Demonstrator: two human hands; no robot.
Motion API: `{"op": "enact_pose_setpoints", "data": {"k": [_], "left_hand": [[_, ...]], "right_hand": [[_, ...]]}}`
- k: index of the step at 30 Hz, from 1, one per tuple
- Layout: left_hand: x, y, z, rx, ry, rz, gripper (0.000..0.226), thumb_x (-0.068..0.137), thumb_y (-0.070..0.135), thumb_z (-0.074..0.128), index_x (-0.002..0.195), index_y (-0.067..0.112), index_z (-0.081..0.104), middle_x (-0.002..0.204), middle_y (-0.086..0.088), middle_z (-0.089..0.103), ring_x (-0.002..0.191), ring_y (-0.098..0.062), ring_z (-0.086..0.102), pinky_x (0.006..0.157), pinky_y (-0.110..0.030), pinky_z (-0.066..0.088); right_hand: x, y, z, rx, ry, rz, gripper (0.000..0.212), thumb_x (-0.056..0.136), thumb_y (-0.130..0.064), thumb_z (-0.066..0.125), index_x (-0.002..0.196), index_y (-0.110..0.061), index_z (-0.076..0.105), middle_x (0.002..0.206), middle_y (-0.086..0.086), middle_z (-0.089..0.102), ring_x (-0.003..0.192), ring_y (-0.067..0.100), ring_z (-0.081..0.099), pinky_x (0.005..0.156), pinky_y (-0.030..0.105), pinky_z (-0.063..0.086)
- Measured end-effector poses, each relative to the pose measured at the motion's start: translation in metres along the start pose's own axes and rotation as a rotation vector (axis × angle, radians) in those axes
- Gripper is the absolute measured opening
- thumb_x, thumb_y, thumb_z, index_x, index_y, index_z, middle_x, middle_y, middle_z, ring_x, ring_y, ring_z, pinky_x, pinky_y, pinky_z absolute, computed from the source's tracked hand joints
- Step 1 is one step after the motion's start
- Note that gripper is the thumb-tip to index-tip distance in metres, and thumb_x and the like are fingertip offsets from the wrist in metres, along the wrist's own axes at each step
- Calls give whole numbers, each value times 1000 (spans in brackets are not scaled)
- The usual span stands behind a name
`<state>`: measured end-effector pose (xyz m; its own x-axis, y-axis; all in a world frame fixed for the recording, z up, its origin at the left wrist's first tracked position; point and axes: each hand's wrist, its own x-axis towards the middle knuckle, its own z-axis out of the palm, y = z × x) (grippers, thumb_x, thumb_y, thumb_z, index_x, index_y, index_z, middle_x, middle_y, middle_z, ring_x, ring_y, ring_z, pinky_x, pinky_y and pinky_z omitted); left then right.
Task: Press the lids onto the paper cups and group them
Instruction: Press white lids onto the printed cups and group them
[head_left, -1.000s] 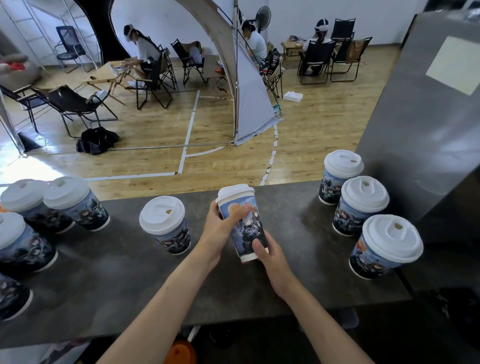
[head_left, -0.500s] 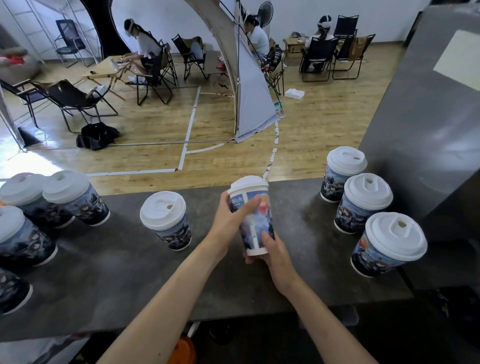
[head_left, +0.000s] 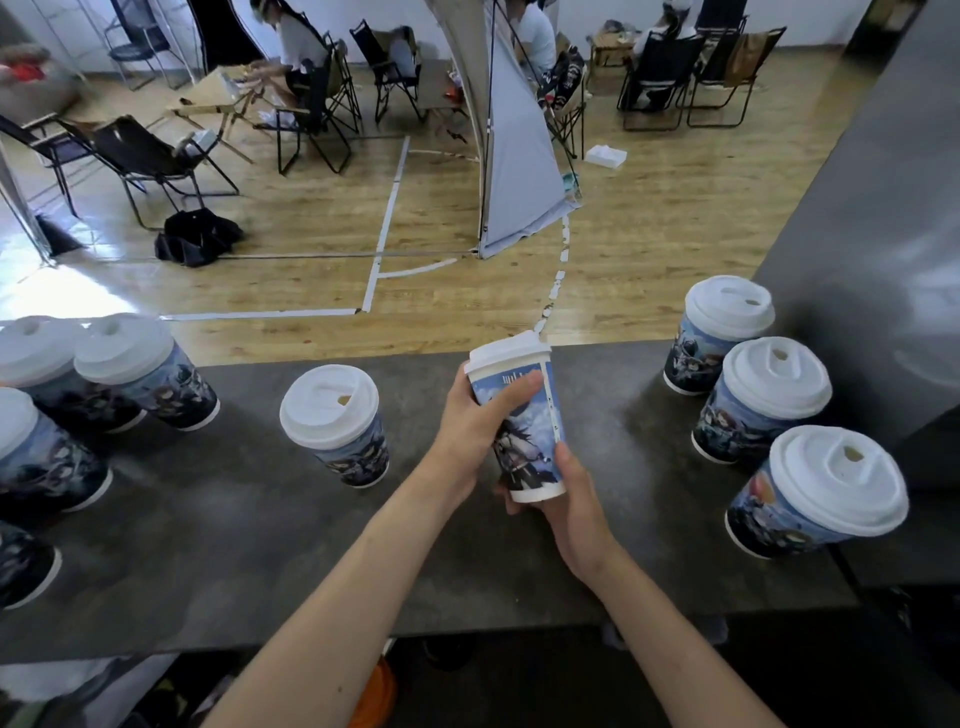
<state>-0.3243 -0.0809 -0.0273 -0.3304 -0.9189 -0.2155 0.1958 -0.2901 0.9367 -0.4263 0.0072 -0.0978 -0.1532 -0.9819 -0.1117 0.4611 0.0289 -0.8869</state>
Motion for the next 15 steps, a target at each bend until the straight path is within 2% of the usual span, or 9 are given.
{"op": "enact_pose_setpoints", "data": {"k": [3, 5, 7, 8, 11, 13, 15], "left_hand": [[-1, 0, 8, 91, 73, 43, 74, 60, 32, 93, 122, 16, 55, 109, -7, 74, 91, -14, 76, 74, -24, 60], [-1, 2, 8, 124, 23, 10, 79, 61, 32, 96, 126, 17, 53, 114, -4, 72, 97, -14, 75, 79, -26, 60], [-3, 7, 5, 110, -47, -54, 80, 64, 34, 94, 130, 19, 53, 119, -8, 73, 105, -21, 74, 88, -33, 60], [-4, 7, 3, 110, -54, -63, 77, 65, 35, 92, 131, 20, 54, 119, -8, 73, 104, -21, 75, 87, -32, 60], [-5, 5, 5, 126, 47, 1, 75, 63, 35, 92, 128, 20, 56, 114, -5, 74, 94, -15, 76, 72, -21, 58], [-4, 5, 8, 138, 93, 22, 78, 64, 34, 97, 127, 22, 54, 114, -2, 74, 93, -12, 76, 71, -20, 58], [-3, 8, 9, 162, 55, 12, 85, 56, 44, 97, 126, 25, 53, 114, -2, 73, 94, -12, 76, 74, -23, 60]], "right_hand": [[1, -1, 1, -1, 5, -15, 88, 83, -73, 69, 141, -9, 55, 124, 17, 69, 95, 22, 68, 65, 33, 56], [1, -2, 1, 2, 9, -17, 89, 82, -73, 70, 144, -11, 53, 125, 17, 68, 95, 23, 69, 65, 32, 56], [-1, -4, 1, 48, 10, 30, 90, 75, -79, 71, 137, -15, 59, 120, 16, 71, 86, 26, 72, 63, 32, 56], [-2, -5, 2, 60, 4, 51, 89, 72, -81, 72, 133, -17, 62, 118, 15, 72, 83, 27, 73, 62, 32, 57], [-4, -9, 4, 41, -11, 47, 94, 68, -85, 71, 132, -16, 62, 118, 14, 73, 88, 24, 72, 65, 32, 58], [-3, -9, 5, 30, 2, 32, 102, 66, -84, 74, 137, -12, 57, 119, 14, 72, 90, 22, 69, 66, 34, 57], [-3, -9, 5, 23, 11, 28, 102, 67, -78, 79, 139, -10, 55, 117, 14, 70, 91, 24, 67, 65, 34, 56]]}}
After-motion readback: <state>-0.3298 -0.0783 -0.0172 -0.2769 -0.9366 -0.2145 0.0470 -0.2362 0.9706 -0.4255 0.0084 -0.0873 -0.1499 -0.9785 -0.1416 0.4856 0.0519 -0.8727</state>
